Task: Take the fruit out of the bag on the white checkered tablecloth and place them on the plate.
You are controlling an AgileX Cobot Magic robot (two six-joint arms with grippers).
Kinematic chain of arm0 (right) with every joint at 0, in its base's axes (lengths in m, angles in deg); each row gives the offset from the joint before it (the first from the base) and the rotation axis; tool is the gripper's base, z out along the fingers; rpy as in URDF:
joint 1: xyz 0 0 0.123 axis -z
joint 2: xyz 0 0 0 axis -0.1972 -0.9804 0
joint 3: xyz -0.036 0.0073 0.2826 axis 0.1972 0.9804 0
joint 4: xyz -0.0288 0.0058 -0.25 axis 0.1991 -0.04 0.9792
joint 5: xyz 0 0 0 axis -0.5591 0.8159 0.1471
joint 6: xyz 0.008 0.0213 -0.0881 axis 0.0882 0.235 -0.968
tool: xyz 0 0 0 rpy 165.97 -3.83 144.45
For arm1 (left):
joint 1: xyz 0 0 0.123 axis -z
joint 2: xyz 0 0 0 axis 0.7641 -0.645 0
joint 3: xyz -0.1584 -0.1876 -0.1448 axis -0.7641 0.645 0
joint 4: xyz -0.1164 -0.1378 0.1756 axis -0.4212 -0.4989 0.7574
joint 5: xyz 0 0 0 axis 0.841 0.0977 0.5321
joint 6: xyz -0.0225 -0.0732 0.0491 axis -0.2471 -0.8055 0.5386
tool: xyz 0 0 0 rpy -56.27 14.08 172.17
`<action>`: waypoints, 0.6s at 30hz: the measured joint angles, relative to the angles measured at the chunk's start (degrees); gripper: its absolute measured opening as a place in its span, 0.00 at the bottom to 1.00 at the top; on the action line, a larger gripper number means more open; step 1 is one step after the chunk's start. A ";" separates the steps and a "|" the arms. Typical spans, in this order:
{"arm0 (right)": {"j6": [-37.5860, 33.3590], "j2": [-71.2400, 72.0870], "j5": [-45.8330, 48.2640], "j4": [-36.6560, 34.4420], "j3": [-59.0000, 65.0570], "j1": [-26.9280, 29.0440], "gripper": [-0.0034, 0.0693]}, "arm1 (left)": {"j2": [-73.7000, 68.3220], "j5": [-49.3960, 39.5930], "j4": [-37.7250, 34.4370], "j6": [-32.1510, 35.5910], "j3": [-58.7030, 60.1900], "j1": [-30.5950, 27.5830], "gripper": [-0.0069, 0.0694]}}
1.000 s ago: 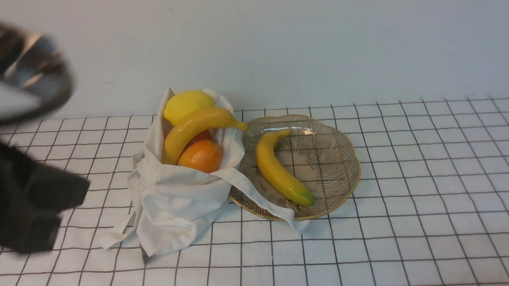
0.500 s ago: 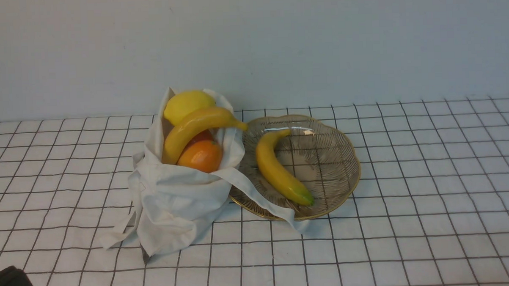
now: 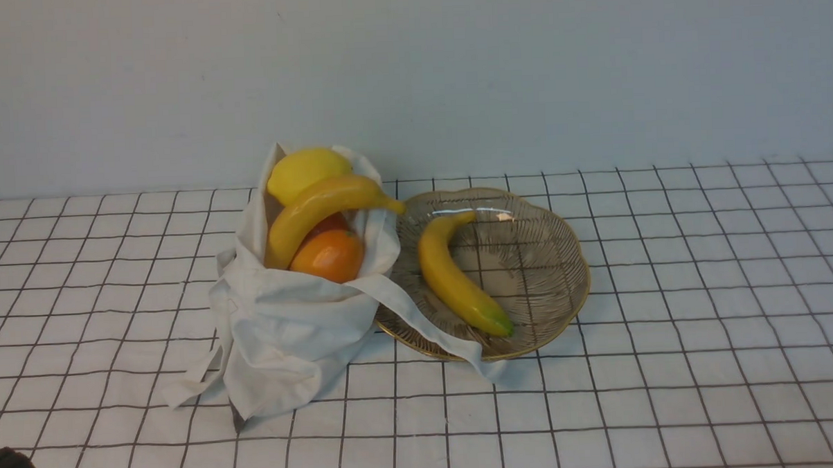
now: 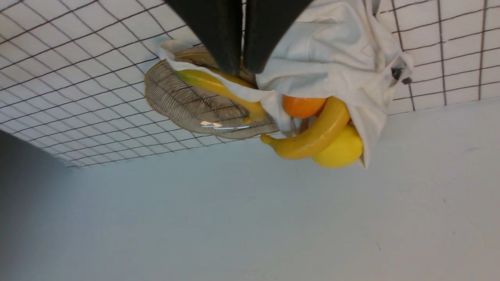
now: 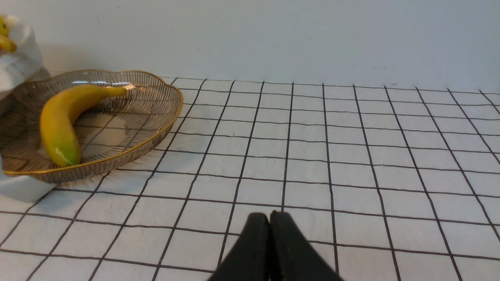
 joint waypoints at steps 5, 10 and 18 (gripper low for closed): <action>0.00 0.00 0.00 0.00 0.00 0.00 0.03 | 0.00 5.47 8.83 -7.20 7.74 -3.46 0.08; 0.00 0.00 0.00 0.00 0.00 0.00 0.03 | 0.00 5.92 14.30 -8.79 14.69 -10.85 0.08; 0.00 0.00 0.11 0.00 0.00 0.00 0.03 | 0.00 7.21 14.84 -9.20 19.49 -14.33 0.08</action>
